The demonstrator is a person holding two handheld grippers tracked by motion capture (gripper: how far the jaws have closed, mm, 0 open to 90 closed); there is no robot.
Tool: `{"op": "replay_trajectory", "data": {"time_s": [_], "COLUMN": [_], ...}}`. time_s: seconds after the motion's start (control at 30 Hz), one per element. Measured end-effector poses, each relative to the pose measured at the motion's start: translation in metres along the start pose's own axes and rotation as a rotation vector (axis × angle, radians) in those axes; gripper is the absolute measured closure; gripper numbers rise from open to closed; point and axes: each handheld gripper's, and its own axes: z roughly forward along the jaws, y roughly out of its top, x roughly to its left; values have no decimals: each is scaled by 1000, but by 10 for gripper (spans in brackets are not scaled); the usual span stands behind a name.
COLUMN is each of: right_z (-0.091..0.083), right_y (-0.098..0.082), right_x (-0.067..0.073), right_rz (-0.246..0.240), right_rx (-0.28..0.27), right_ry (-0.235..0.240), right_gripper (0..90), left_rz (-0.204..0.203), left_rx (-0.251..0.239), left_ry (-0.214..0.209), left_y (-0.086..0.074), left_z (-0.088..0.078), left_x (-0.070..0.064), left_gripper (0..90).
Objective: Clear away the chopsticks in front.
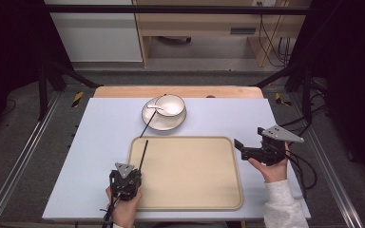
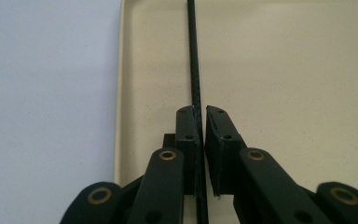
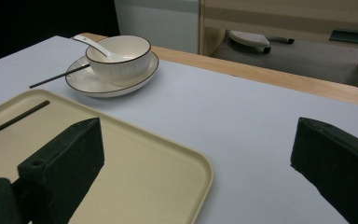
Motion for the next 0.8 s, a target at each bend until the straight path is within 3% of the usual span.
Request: {"op": "replay_trajectory", "data": {"time_s": [0.13,0.4,0.7,0.8], "right_z": [-1,-2,-2,-2], "right_y": [0,0,0,1], "right_x": [0,-1,-1,-1], "right_rz": [2,-1,0,0], "right_rx": [-3,-5,-7,-8], "right_ry": [-1,0,-2,-1], "right_gripper": [30,28,28,28], "left_rz": [0,27,108,111], "left_rx": [-11,-110,-173,-181], "left_ry": [-16,-72,-157,-178], "left_y": [3,23,54,62], "left_z": [-1,-10,-10,-10], "left_x": [3,8,15,18], "left_gripper": [808,677,525,492]}}
